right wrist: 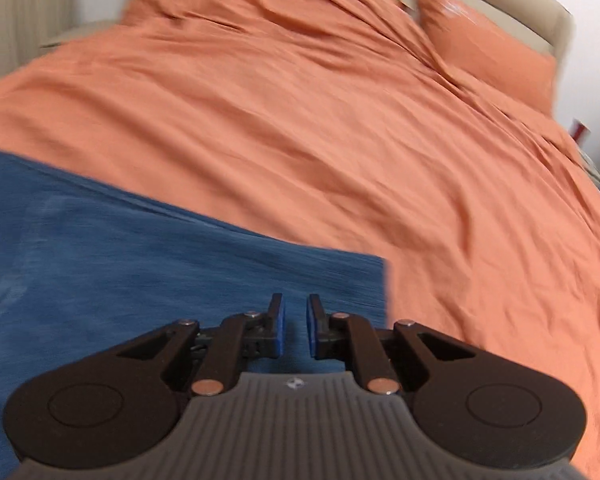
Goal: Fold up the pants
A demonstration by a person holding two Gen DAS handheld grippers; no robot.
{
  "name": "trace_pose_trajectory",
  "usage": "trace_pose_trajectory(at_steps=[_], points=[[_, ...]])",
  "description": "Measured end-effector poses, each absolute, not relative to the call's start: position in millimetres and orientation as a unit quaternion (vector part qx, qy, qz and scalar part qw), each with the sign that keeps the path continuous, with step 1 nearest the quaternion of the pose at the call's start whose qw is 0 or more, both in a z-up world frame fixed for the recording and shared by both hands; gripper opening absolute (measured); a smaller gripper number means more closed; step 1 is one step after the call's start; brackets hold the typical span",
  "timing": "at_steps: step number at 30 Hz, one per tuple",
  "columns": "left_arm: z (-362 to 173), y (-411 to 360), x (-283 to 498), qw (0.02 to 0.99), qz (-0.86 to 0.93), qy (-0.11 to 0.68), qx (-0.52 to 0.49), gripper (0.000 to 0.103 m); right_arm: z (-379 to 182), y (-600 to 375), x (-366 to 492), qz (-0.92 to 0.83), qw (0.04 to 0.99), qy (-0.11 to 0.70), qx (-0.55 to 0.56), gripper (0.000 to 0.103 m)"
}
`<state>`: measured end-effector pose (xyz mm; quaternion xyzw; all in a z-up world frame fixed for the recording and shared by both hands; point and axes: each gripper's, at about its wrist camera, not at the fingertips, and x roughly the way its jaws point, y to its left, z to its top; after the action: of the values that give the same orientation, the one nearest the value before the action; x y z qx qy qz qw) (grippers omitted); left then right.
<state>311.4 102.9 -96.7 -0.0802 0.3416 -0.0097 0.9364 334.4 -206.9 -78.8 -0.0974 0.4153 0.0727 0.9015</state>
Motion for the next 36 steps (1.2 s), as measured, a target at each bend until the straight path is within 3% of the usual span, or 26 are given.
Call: trace_pose_trajectory(at_steps=[3, 7, 13, 18, 22, 32, 34, 36], points=[[-89, 121, 300, 0.935, 0.010, 0.349, -0.063, 0.051, -64, -175, 316, 0.132, 0.895, 0.413, -0.101, 0.008], [-85, 147, 286, 0.924, 0.053, 0.375, -0.055, 0.054, -55, -136, 303, 0.187, 0.878, 0.425, -0.116, 0.015], [-83, 214, 268, 0.902, 0.155, 0.362, -0.178, 0.061, -56, -91, 298, 0.216, 0.858, 0.440, -0.155, 0.015], [-95, 274, 246, 0.867, 0.263, 0.324, -0.272, 0.061, -66, -67, 307, 0.205, 0.838, 0.469, -0.189, 0.015], [-110, 314, 227, 0.824, 0.337, 0.297, -0.347, 0.066, -71, -62, 316, 0.211, 0.833, 0.486, -0.162, 0.015], [-155, 347, 240, 0.789, 0.305, 0.318, -0.428, 0.070, -96, -46, 324, 0.219, 0.811, 0.512, -0.178, 0.015], [-160, 345, 248, 0.792, 0.304, 0.332, -0.412, 0.061, -96, -47, 324, 0.219, 0.811, 0.514, -0.175, 0.016], [-160, 342, 250, 0.798, 0.290, 0.330, -0.412, 0.035, -99, -46, 325, 0.219, 0.811, 0.513, -0.174, 0.016]])
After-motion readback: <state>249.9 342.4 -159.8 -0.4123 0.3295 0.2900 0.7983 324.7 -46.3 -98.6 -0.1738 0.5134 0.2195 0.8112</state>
